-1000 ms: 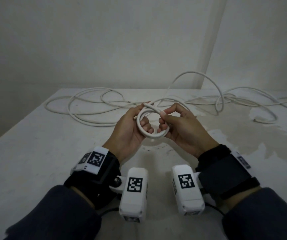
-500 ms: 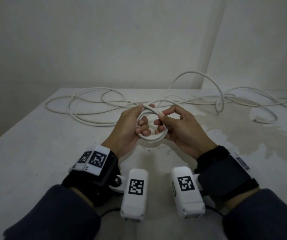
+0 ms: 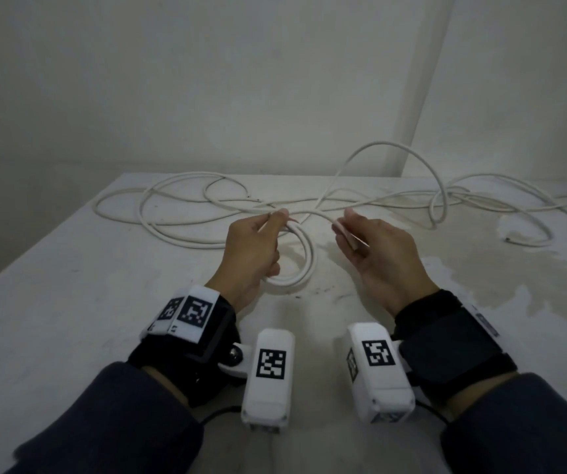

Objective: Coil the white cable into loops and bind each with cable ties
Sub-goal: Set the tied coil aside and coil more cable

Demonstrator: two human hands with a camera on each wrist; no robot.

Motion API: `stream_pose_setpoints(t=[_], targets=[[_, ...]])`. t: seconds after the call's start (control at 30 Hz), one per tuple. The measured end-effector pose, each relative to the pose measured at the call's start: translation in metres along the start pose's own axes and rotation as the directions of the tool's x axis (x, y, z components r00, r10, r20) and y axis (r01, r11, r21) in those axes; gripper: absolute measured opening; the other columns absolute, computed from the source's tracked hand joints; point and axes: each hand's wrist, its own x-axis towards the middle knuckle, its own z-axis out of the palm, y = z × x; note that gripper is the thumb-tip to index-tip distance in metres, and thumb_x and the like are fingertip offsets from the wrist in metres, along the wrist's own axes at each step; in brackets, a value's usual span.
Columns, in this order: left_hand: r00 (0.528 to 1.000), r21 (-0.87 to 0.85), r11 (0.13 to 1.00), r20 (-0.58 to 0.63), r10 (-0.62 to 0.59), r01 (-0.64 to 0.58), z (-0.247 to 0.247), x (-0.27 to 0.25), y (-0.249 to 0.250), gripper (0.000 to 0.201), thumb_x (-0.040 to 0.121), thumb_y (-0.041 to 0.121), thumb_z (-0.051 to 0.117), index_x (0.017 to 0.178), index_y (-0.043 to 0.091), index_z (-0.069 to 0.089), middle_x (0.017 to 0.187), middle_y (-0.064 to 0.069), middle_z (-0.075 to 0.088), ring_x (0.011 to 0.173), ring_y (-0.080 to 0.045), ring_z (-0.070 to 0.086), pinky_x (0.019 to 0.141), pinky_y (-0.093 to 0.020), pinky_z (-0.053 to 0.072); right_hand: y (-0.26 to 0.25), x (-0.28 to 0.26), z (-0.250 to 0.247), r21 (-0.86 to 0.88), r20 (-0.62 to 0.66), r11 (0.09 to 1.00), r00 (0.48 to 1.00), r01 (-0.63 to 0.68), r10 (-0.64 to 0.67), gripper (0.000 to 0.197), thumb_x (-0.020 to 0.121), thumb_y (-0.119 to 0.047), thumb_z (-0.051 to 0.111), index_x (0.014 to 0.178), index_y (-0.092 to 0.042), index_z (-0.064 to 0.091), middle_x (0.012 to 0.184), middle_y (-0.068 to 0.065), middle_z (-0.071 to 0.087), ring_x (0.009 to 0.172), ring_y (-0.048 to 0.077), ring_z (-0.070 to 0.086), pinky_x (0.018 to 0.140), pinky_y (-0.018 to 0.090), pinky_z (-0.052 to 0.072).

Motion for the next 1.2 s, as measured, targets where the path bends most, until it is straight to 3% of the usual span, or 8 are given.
stream_pose_setpoints(t=[0.13, 0.23, 0.43, 0.67, 0.83, 0.93, 1.03, 1.2], targets=[[1.000, 0.066, 0.998, 0.031, 0.000, -0.002, 0.000, -0.002, 0.001, 0.030, 0.096, 0.025, 0.054, 0.095, 0.000, 0.069, 0.041, 0.010, 0.027, 0.033, -0.007, 0.023, 0.036, -0.015, 0.023, 0.000, -0.001, -0.002, -0.325, 0.058, 0.941, 0.996, 0.089, -0.074, 0.022, 0.076, -0.012, 0.078, 0.068, -0.013, 0.058, 0.079, 0.010, 0.069, 0.070, 0.015, 0.061, 0.062, 0.021, 0.048], [0.999, 0.094, 0.996, 0.032, -0.003, 0.000, -0.001, -0.002, -0.001, 0.034, 0.096, 0.027, 0.056, 0.099, -0.004, 0.069, 0.041, 0.010, 0.027, 0.033, -0.007, 0.024, 0.036, -0.015, 0.023, -0.003, -0.003, -0.001, -0.414, 0.055, 0.888, 0.979, 0.202, -0.197, 0.018, 0.077, -0.015, 0.077, 0.069, -0.016, 0.061, 0.078, 0.006, 0.073, 0.067, 0.012, 0.061, 0.065, 0.021, 0.046], [0.998, 0.106, 0.994, 0.068, -0.003, -0.005, -0.003, -0.003, -0.002, 0.029, 0.095, 0.026, 0.057, 0.093, 0.000, 0.069, 0.043, 0.009, 0.028, 0.033, -0.005, 0.024, 0.035, -0.014, 0.023, -0.004, -0.001, -0.003, -0.462, 0.101, 0.844, 0.961, 0.273, -0.256, 0.012, 0.087, -0.015, 0.069, 0.099, -0.016, 0.070, 0.075, -0.001, 0.074, 0.069, 0.005, 0.068, 0.062, 0.014, 0.048], [0.995, 0.155, 0.986, 0.089, 0.044, -0.058, -0.001, -0.004, -0.003, 0.027, 0.093, 0.029, 0.059, 0.077, 0.011, 0.071, 0.045, 0.004, 0.031, 0.036, -0.009, 0.027, 0.038, -0.016, 0.025, -0.010, 0.002, -0.002, -0.468, -0.020, 0.803, 0.904, 0.369, -0.427, 0.017, 0.086, -0.011, 0.068, 0.074, -0.023, 0.071, 0.064, -0.009, 0.069, 0.063, 0.003, 0.063, 0.058, 0.010, 0.043], [0.995, 0.009, 1.000, -0.099, -0.007, 0.008, -0.004, -0.001, -0.003, 0.027, 0.092, 0.024, 0.061, 0.068, 0.013, 0.063, 0.039, 0.008, 0.031, 0.034, -0.008, 0.028, 0.037, -0.015, 0.026, -0.012, -0.006, 0.002, -0.455, 0.089, 0.880, 0.990, 0.136, -0.107, 0.007, 0.087, -0.010, 0.066, 0.081, -0.010, 0.070, 0.073, 0.002, 0.073, 0.063, 0.007, 0.064, 0.059, 0.017, 0.046], [0.986, -0.127, 0.991, -0.154, -0.059, 0.039, -0.005, -0.001, -0.004, 0.033, 0.092, 0.022, 0.061, 0.061, 0.015, 0.052, 0.047, 0.005, 0.027, 0.037, -0.009, 0.024, 0.036, -0.016, 0.025, -0.013, -0.012, 0.005, -0.529, 0.206, 0.848, 0.972, 0.013, 0.113, 0.011, 0.086, -0.007, 0.066, 0.075, -0.012, 0.065, 0.078, 0.007, 0.075, 0.065, 0.009, 0.065, 0.062, 0.021, 0.042], [0.986, -0.233, 0.970, -0.134, -0.096, 0.063, -0.002, -0.003, -0.004, 0.034, 0.093, 0.020, 0.060, 0.062, 0.015, 0.049, 0.049, 0.004, 0.024, 0.038, -0.008, 0.021, 0.034, -0.017, 0.022, -0.012, -0.014, 0.006, -0.540, 0.202, 0.842, 0.970, -0.005, 0.135, 0.012, 0.084, -0.007, 0.069, 0.073, -0.012, 0.065, 0.080, 0.009, 0.075, 0.061, 0.008, 0.064, 0.057, 0.019, 0.038], [0.989, -0.333, 0.938, -0.082, -0.127, 0.093, 0.002, -0.007, 0.000, 0.030, 0.095, 0.020, 0.057, 0.067, 0.014, 0.050, 0.044, 0.008, 0.023, 0.035, -0.005, 0.019, 0.033, -0.017, 0.019, -0.009, -0.013, 0.006, -0.532, 0.173, 0.846, 0.983, 0.034, 0.069, 0.006, 0.076, -0.004, 0.076, 0.077, -0.008, 0.072, 0.070, 0.005, 0.071, 0.063, 0.012, 0.066, 0.055, 0.017, 0.051]])
